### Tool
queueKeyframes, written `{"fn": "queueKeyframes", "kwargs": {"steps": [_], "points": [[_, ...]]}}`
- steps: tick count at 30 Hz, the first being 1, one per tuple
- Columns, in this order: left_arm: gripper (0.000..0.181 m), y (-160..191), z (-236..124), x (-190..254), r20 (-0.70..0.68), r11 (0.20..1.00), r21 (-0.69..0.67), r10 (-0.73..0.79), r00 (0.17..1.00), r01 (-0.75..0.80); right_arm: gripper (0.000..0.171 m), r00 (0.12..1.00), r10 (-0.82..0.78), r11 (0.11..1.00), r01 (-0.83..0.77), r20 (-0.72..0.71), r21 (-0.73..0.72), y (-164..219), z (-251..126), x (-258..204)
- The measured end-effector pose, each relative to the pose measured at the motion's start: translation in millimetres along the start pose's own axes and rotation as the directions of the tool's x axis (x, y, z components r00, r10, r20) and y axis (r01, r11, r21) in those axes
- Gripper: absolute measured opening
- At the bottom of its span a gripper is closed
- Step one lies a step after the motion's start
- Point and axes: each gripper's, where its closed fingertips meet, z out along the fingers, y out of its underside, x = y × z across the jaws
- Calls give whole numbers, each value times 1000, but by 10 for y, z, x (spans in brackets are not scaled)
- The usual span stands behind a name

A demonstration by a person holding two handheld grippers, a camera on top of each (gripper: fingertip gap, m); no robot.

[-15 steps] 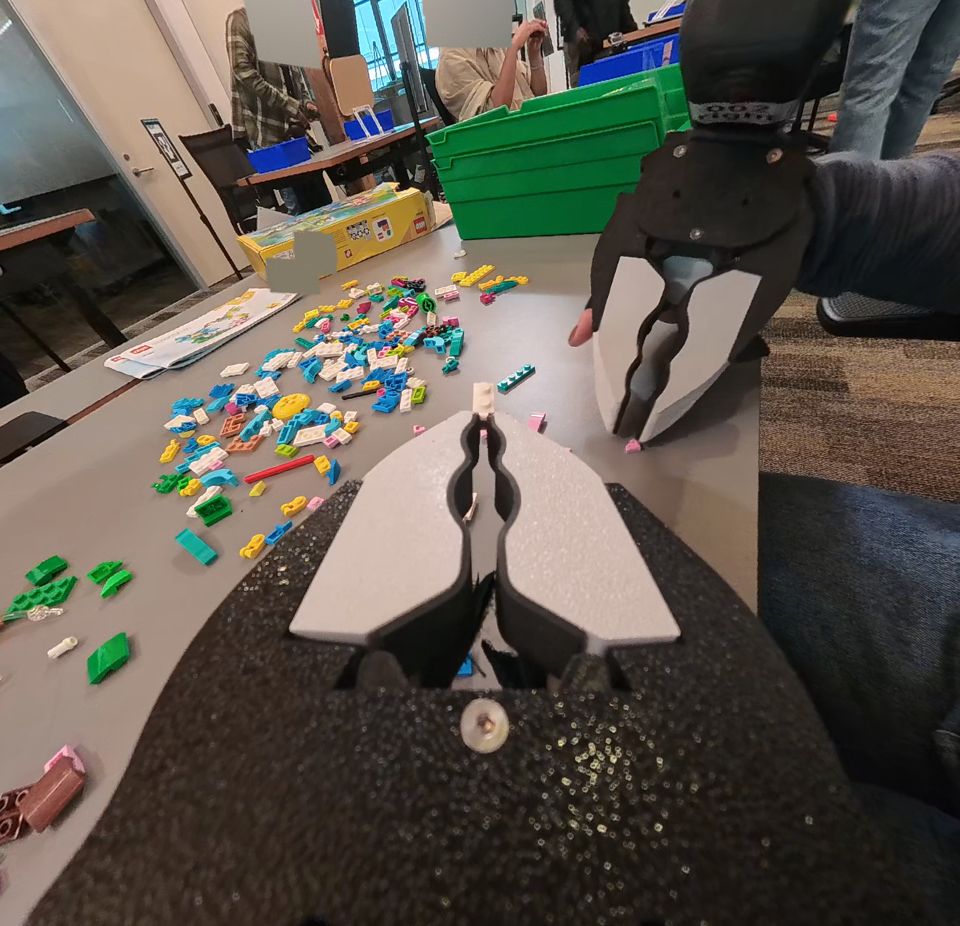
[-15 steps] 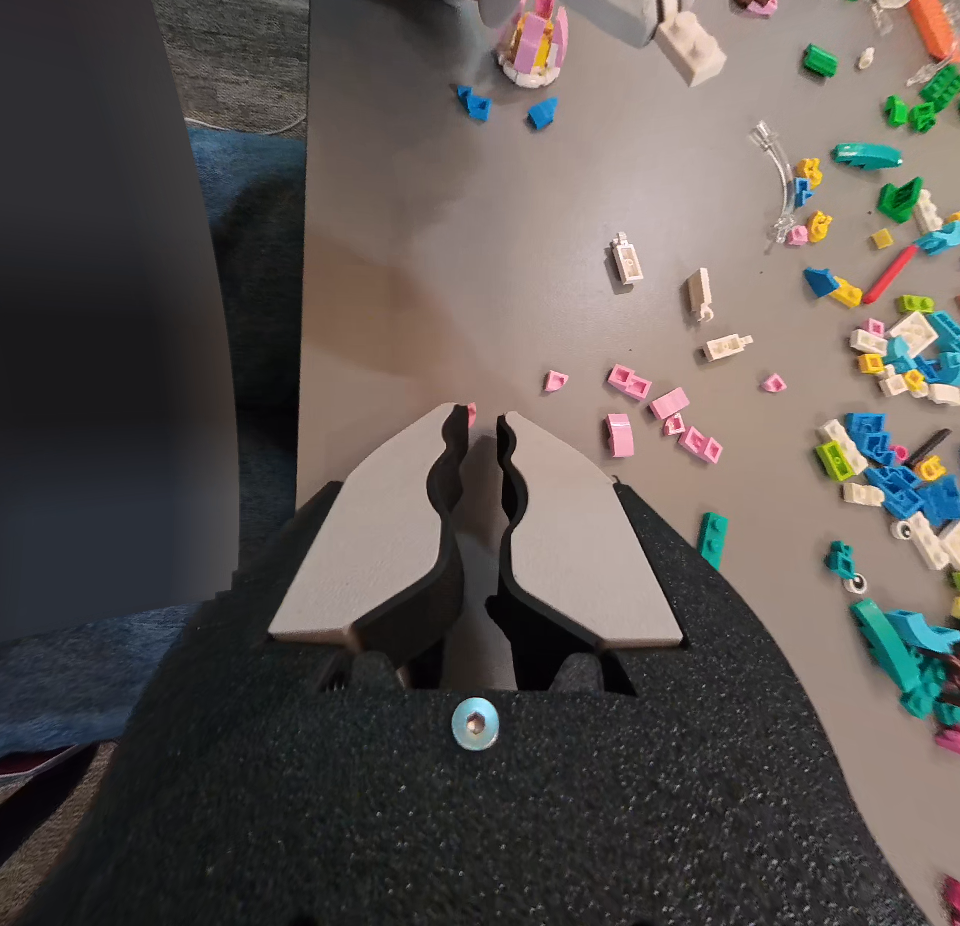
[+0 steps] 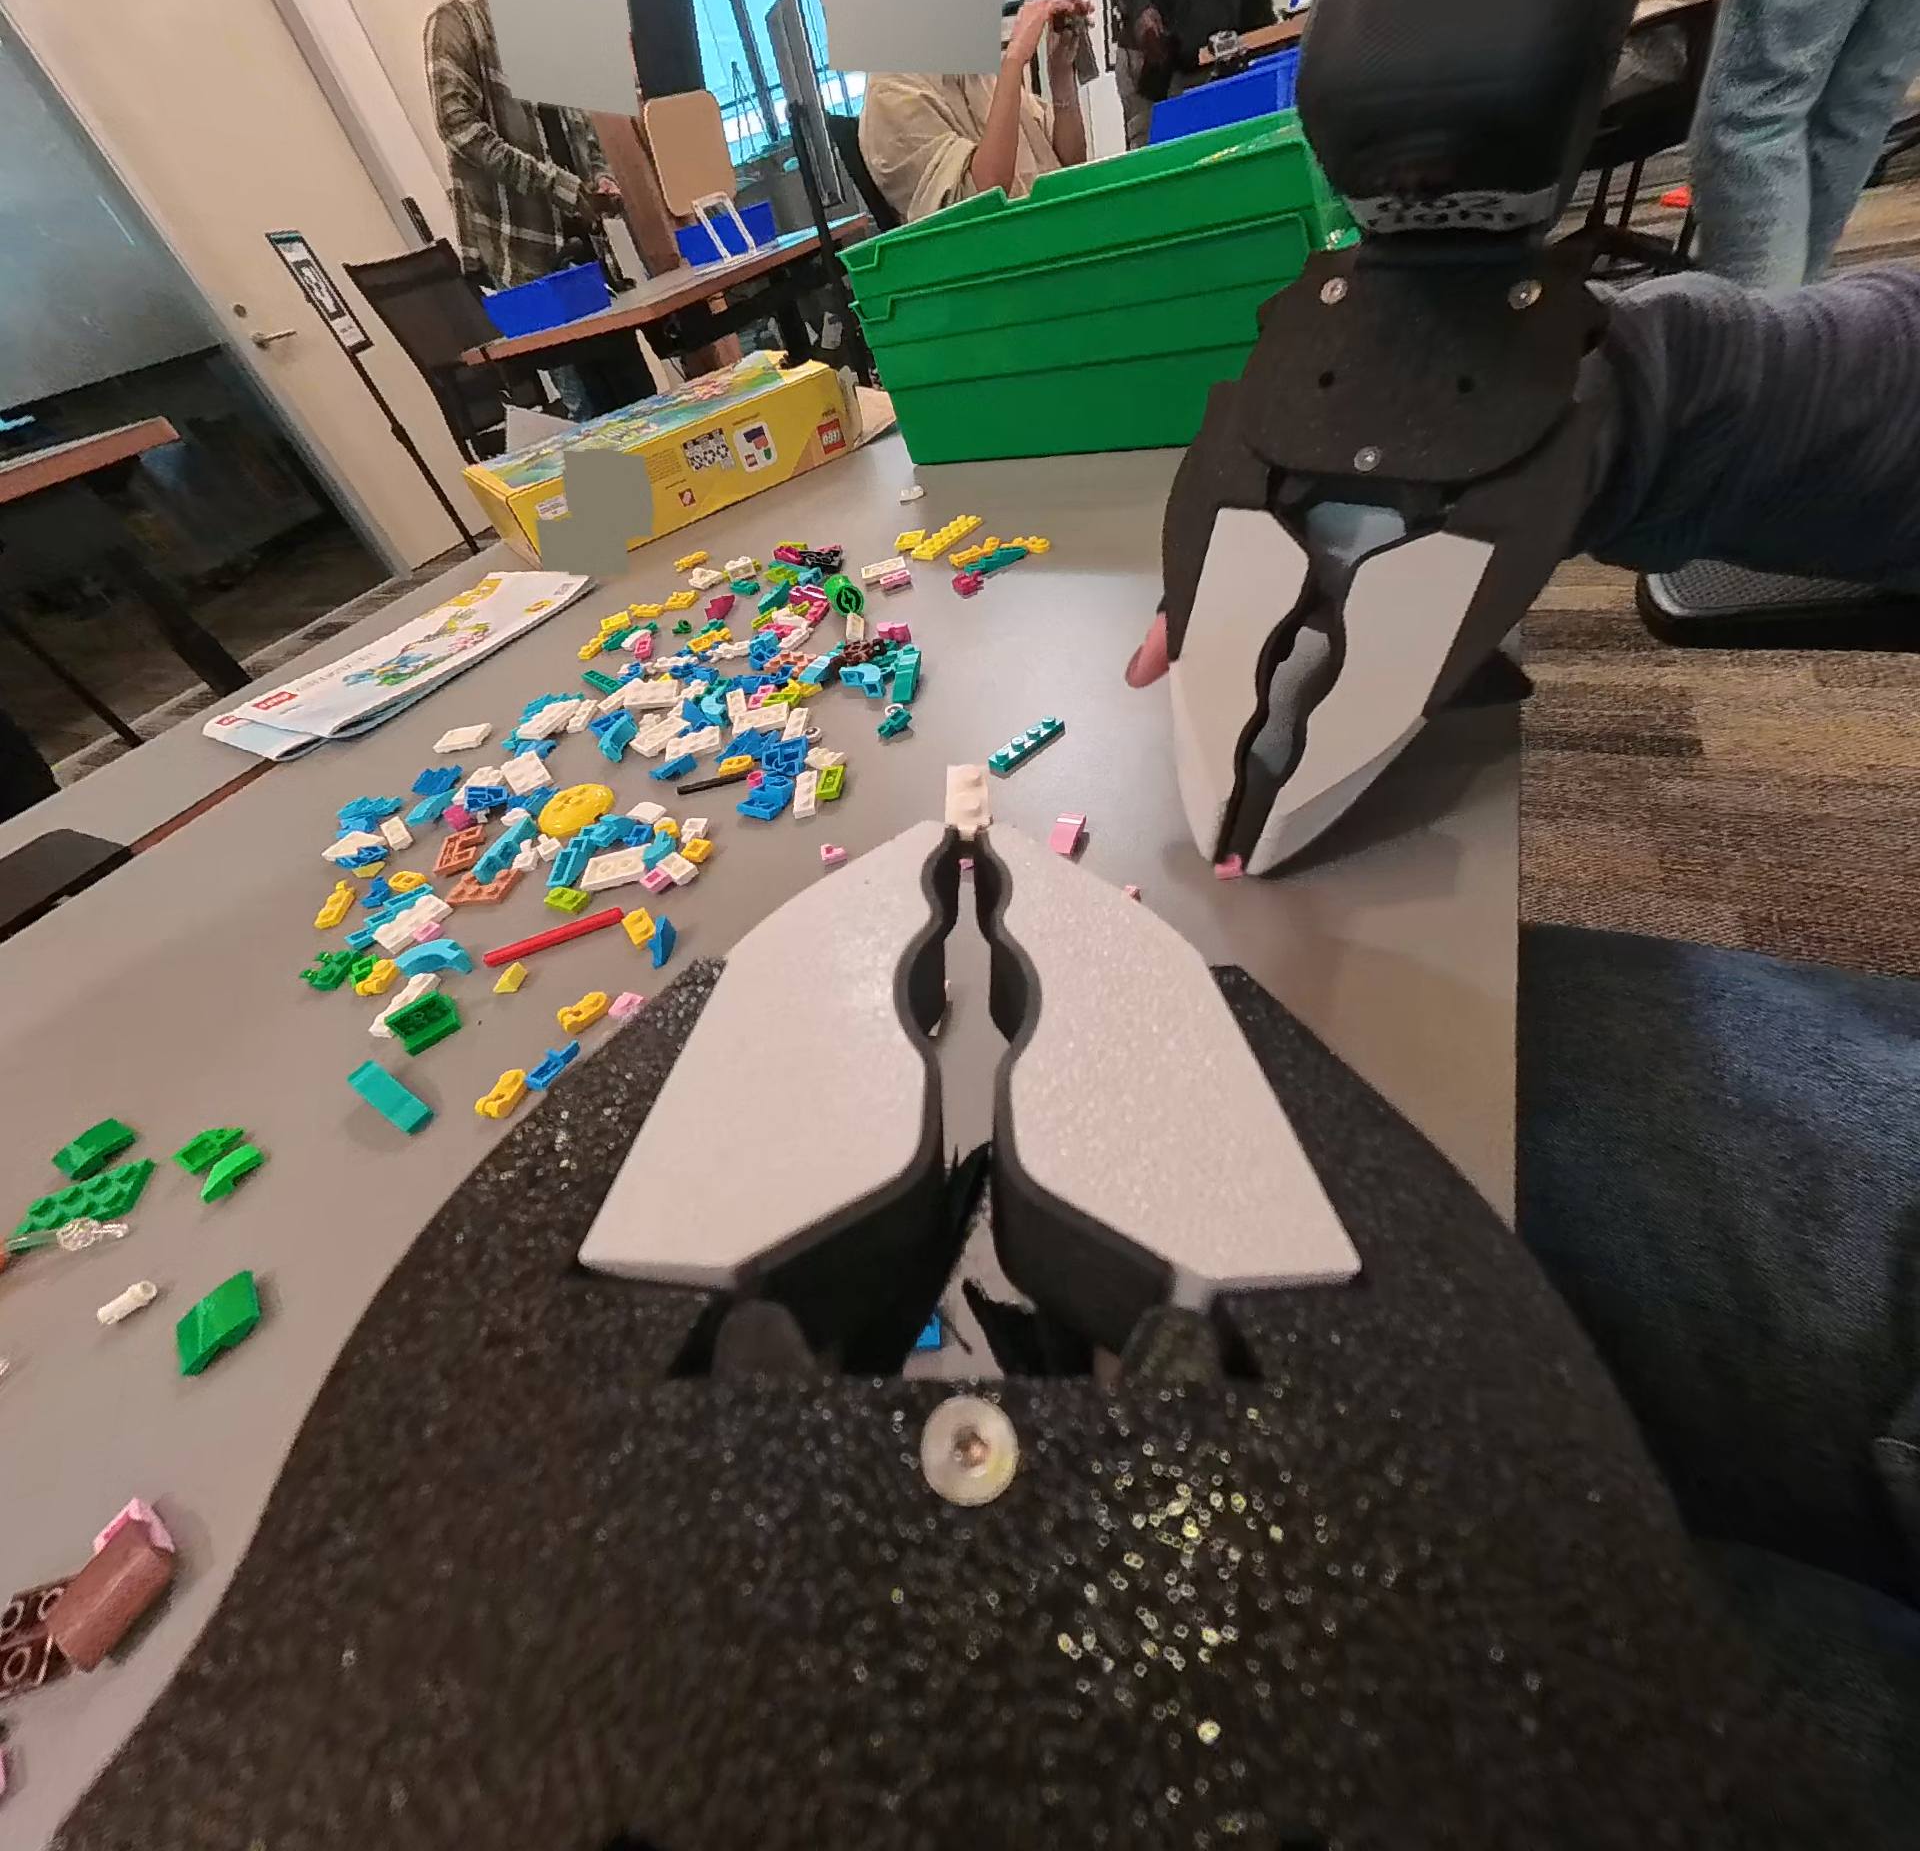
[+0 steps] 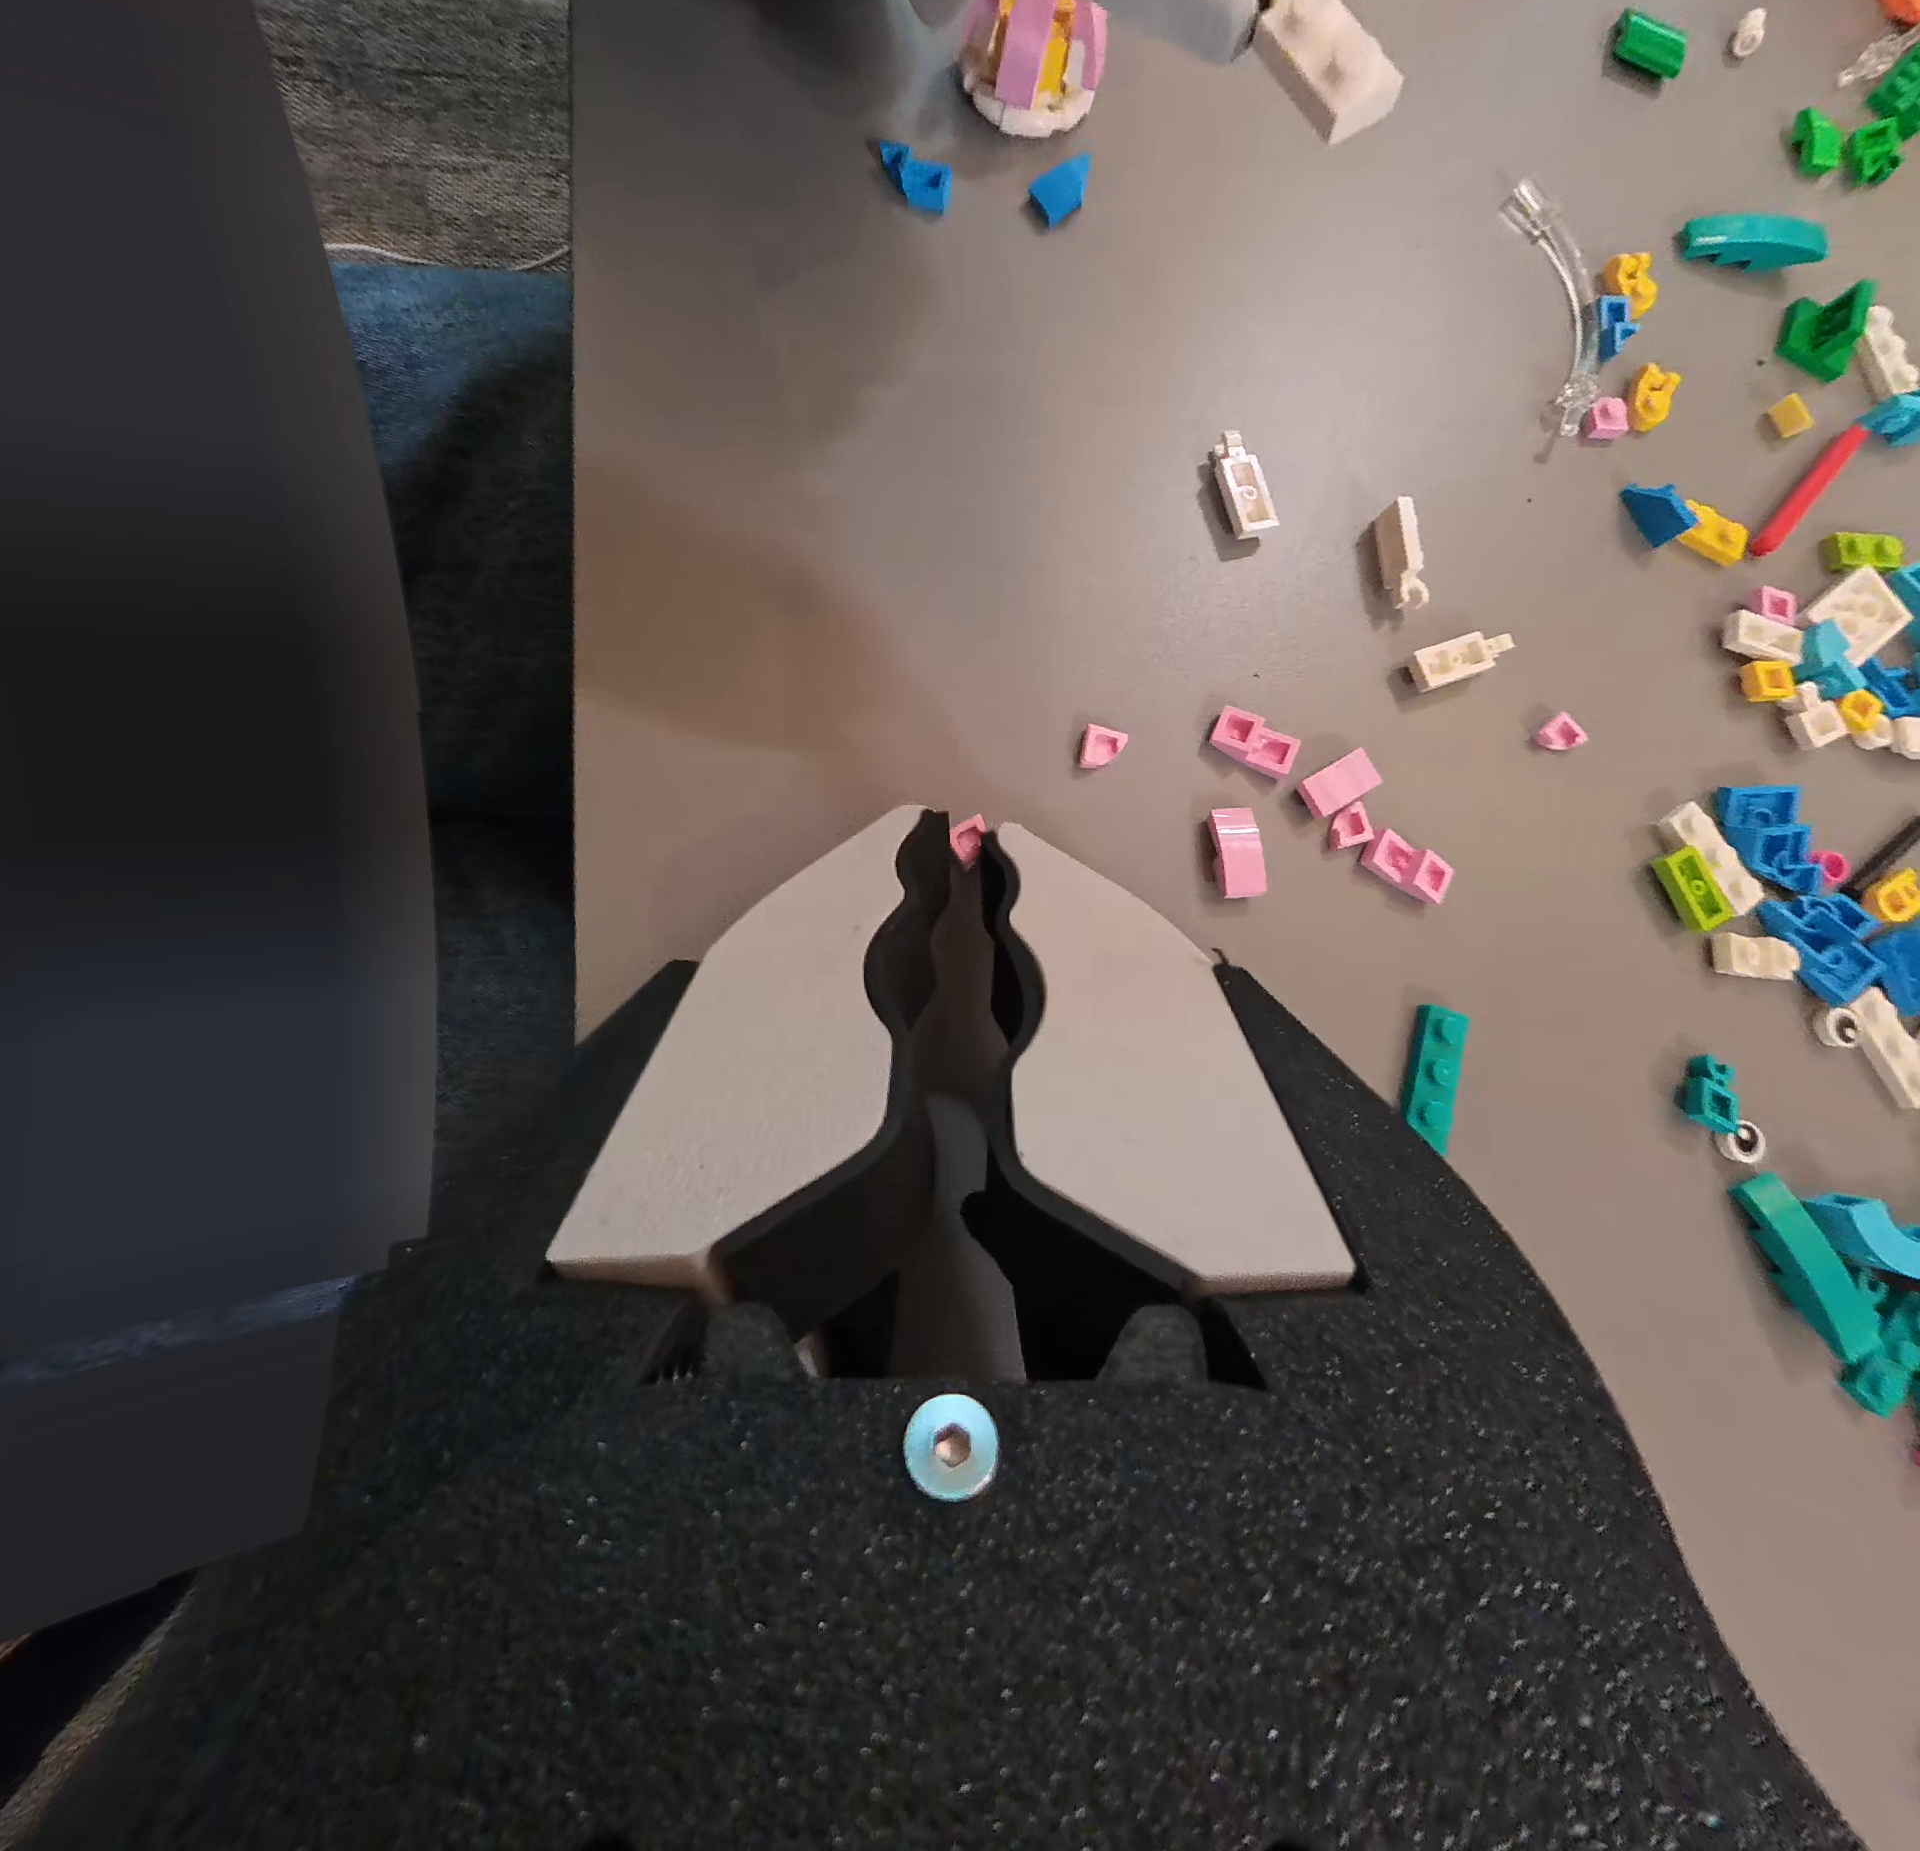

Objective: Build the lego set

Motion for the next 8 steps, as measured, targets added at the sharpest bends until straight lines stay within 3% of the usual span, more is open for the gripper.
{"fn": "queueKeyframes", "kwargs": {"steps": [8], "points": [[2,66,56,72,-13,996,-55,69,998,-69,0,951,-187,981,194,-246,2,-108,-64,240]]}}
